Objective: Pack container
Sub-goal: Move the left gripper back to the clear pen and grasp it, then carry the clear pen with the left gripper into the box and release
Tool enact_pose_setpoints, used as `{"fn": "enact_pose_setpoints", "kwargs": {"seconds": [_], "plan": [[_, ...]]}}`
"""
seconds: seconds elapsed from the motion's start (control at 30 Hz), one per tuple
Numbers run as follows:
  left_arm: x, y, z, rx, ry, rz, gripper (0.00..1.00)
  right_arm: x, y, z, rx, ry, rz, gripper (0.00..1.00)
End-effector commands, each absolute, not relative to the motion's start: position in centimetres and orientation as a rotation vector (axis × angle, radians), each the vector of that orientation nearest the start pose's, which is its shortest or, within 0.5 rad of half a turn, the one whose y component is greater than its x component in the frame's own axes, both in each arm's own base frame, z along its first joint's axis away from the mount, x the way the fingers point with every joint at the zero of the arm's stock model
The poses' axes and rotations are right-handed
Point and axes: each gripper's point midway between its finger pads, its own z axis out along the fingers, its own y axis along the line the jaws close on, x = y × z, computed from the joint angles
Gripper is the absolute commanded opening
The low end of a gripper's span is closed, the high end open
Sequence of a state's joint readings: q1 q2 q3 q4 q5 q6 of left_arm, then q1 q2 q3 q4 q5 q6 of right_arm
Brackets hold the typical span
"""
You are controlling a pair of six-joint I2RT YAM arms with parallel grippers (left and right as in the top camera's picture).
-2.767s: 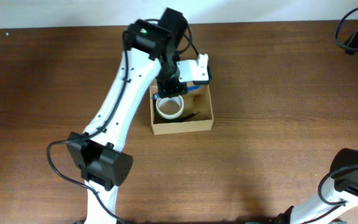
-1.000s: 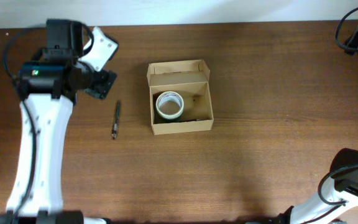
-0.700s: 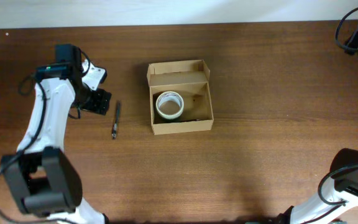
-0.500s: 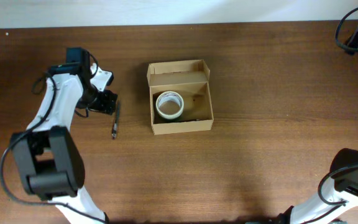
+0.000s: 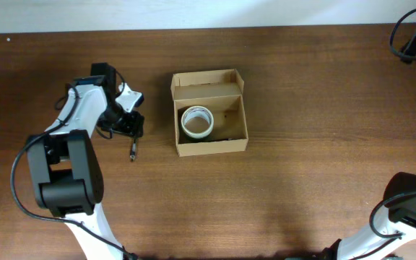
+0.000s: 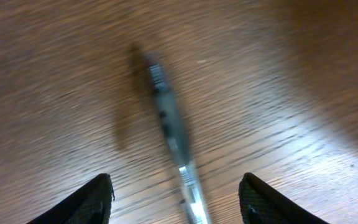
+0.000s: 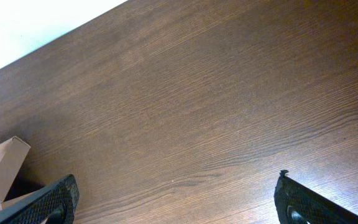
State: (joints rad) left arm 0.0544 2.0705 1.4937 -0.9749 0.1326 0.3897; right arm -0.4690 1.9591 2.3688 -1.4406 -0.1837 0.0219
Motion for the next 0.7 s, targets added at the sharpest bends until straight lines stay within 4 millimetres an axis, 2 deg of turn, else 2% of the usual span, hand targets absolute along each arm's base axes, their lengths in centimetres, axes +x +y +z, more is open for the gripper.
{"fn": "enact_pose_setpoints", "kwargs": {"seconds": [0.0, 0.17, 0.33, 0.4, 0.47, 0.57, 0.67], "plan": [[38.8, -1.3, 0.8, 0.604, 3.047, -0.216, 0.64, 40.9, -17.3, 30.5, 0.560, 2.509, 0.079, 0.99], [38.3, -1.9, -1.0, 0.584, 3.100, -0.219, 0.56, 40.9, -17.3, 30.5, 0.560, 2.509, 0.079, 0.99], [38.5, -1.7, -1.2, 0.533, 3.106, -0.202, 0.53, 40.9, -17.3, 30.5, 0.560, 2.509, 0.079, 0.99], [38.5, -1.7, -1.2, 0.534, 3.105, -0.202, 0.45, 40.9, -17.3, 30.4, 0.560, 2.510, 0.079, 0.99], [38.5, -1.7, -1.2, 0.533, 3.105, -0.202, 0.34, 40.9, -17.3, 30.4, 0.560, 2.509, 0.079, 0.99], [38.5, -1.4, -1.3, 0.534, 3.111, -0.167, 0.27, 40.9, -17.3, 30.4, 0.560, 2.509, 0.079, 0.99], [38.5, -1.0, -1.3, 0.536, 3.117, -0.137, 0.27, 40.9, -17.3, 30.5, 0.560, 2.509, 0.079, 0.99]]}}
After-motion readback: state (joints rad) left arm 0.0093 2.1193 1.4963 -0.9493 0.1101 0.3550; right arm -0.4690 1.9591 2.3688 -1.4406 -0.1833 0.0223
